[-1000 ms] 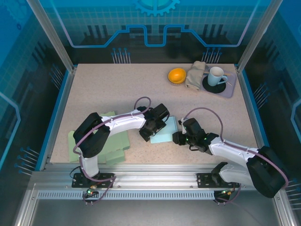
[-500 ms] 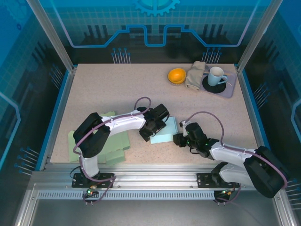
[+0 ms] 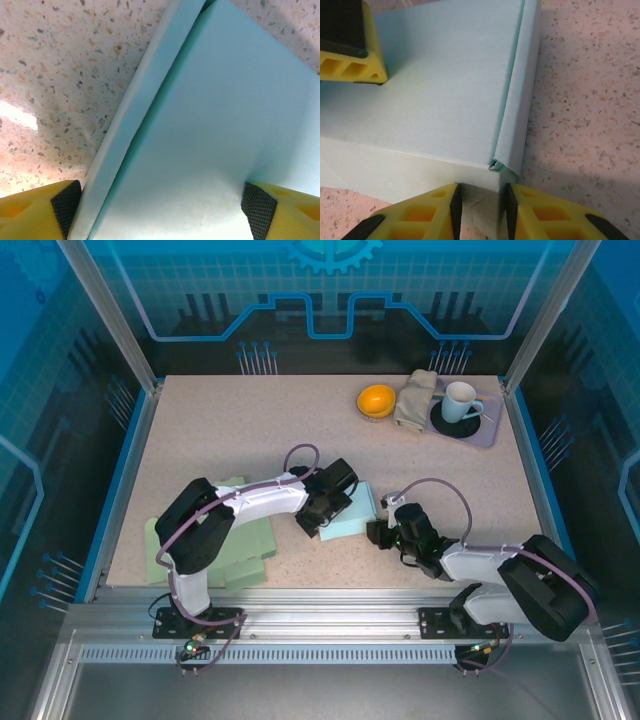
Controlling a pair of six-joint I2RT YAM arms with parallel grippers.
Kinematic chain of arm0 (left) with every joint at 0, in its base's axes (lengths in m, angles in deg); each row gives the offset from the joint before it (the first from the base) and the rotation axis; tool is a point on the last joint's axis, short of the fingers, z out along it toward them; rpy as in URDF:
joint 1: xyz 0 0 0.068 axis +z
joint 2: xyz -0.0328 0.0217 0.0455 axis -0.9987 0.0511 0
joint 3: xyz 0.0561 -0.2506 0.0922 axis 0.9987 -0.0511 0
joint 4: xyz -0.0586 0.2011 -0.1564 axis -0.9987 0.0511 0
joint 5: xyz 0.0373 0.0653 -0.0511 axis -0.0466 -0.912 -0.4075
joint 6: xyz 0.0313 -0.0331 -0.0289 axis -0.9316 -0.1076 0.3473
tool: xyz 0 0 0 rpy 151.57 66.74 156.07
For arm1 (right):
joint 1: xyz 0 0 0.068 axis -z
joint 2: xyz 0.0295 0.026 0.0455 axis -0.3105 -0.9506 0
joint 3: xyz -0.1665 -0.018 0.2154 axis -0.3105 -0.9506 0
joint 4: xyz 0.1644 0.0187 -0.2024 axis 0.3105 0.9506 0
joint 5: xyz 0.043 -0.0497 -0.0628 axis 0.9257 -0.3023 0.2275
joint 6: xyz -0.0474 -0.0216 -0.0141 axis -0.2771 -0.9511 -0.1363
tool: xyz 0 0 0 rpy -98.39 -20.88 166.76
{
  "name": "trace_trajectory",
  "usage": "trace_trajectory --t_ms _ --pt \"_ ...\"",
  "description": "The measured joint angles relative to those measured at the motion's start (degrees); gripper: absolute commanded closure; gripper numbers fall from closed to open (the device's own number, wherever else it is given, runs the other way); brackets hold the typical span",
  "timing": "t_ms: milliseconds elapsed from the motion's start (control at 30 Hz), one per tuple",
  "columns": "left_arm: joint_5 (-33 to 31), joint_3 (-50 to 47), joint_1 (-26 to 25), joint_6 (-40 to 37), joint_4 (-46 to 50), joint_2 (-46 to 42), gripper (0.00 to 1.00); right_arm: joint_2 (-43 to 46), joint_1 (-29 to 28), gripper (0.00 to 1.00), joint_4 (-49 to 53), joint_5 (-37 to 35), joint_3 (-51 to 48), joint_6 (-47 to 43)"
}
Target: Fold the paper box
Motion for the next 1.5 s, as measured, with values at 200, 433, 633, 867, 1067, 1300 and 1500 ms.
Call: trace_trajectory --t_ms 200,433,633,867,1067,1300,1500 --pt "-0.35 -0.42 0.37 0.46 -1.16 0.04 0.14 -4.37 0.0 0.61 -5.29 -1.46 0.17 -0.31" --pt "-1.05 -0.74 0.72 1.07 -1.75 0.02 0.14 -4.87 0.0 0.55 -2.99 -2.56 1.84 0.72" --pt "-0.83 -1.57 1.11 1.07 -2.67 -0.42 0.14 3.93 0.0 0.54 11.26 -1.6 3.28 2.97" --pt "-0.76 -1.6 1.27 1.05 -2.71 -0.42 0.14 14.21 1.64 0.71 23.74 -0.24 5.57 6.86" --pt "-0.61 -1.6 1.29 1.05 -2.71 -0.42 0.14 14.23 4.39 0.81 26.82 4.24 6.34 10.82" --pt "-0.5 -1.6 1.33 1.05 -2.69 -0.42 0.14 5.09 7.19 0.85 20.72 11.45 7.17 13.55" --pt "-0.39 -1.55 1.33 1.09 -2.69 -0.39 0.14 -3.15 7.5 0.86 11.93 13.55 8.31 14.27"
